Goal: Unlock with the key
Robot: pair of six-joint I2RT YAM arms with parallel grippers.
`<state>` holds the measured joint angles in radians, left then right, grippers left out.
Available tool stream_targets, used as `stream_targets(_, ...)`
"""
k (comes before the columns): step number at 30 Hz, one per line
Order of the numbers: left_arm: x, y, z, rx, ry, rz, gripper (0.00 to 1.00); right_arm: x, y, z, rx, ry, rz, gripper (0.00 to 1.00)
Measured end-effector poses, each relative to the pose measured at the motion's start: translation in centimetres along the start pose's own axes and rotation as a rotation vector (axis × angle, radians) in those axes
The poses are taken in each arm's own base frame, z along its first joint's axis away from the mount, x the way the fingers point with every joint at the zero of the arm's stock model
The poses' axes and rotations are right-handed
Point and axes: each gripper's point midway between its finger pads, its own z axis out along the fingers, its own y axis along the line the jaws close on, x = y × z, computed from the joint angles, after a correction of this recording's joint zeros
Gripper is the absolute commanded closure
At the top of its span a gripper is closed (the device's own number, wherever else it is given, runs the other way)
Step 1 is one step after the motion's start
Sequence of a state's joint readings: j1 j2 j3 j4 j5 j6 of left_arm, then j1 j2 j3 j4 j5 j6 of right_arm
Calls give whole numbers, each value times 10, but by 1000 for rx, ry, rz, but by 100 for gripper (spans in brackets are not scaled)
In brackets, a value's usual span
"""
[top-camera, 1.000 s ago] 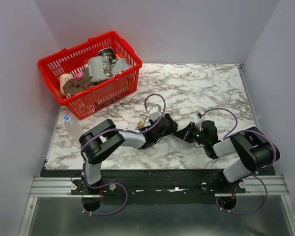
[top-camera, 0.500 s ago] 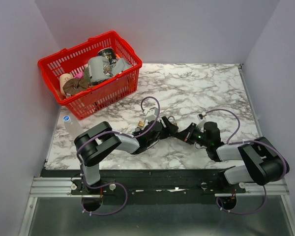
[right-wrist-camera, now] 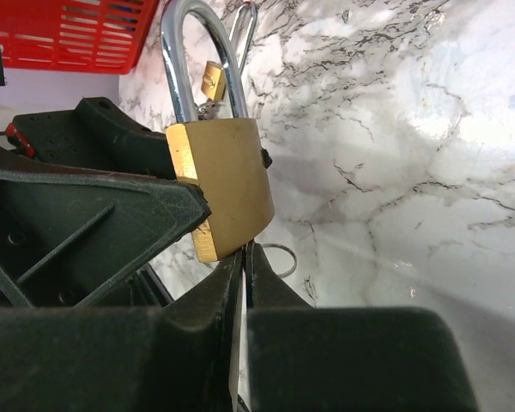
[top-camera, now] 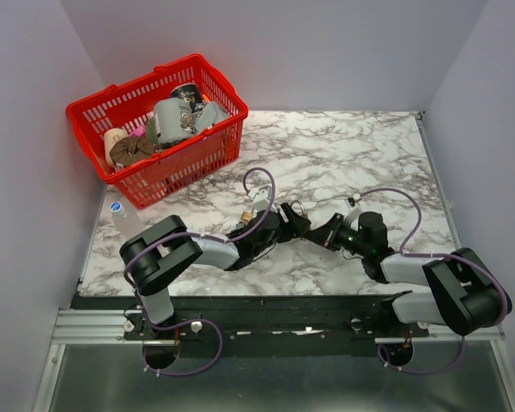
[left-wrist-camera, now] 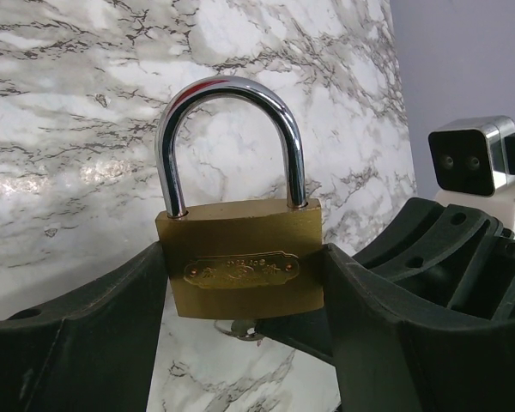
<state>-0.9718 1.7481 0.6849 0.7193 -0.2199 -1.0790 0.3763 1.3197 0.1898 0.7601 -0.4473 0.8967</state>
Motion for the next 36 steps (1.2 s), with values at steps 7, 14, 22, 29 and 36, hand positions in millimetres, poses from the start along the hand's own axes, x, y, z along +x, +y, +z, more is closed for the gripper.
stream_targets(7, -3, -4, -4, -4, 6, 14, 100, -2, 0, -1, -10, -2, -52, 75)
stream_targets(14, -4, -5, -5, -11, 12, 23, 100, -3, -2, -1, -8, 2, -95, 72)
stream_targets(22, -4, -6, -4, -21, 18, 33, 100, -2, -3, 1, -15, 20, -124, 68)
stream_targets(29, -7, -20, 0, 5, 30, 30, 100, 1, 6, 2, -58, 41, -169, 68)
stream_targets(36, -7, -20, 0, 5, 30, 32, 100, 3, 11, 3, -82, 52, -180, 90)
